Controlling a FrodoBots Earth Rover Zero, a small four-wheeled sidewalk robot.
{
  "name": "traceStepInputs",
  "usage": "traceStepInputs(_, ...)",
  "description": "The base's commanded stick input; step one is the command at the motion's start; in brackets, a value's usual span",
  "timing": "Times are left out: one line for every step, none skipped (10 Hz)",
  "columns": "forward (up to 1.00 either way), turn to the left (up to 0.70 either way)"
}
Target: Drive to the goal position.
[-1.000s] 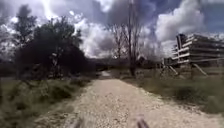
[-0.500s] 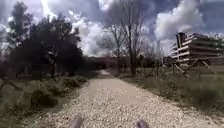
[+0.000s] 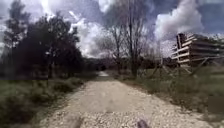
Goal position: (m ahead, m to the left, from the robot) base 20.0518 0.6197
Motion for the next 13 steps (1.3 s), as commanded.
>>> traceStepInputs(1.00,0.25)
traceStepInputs(1.00,0.27)
traceStepInputs(1.00,0.13)
traceStepInputs(1.00,0.16)
traceStepInputs(1.00,0.27)
traceStepInputs(1.00,0.23)
traceStepInputs(1.00,0.09)
traceStepInputs(1.00,0.14)
traceStepInputs(1.00,0.27)
traceStepInputs(1.00,0.27)
traceStepInputs(1.00,0.27)
traceStepInputs(1.00,0.27)
traceStepInputs(1.00,0.27)
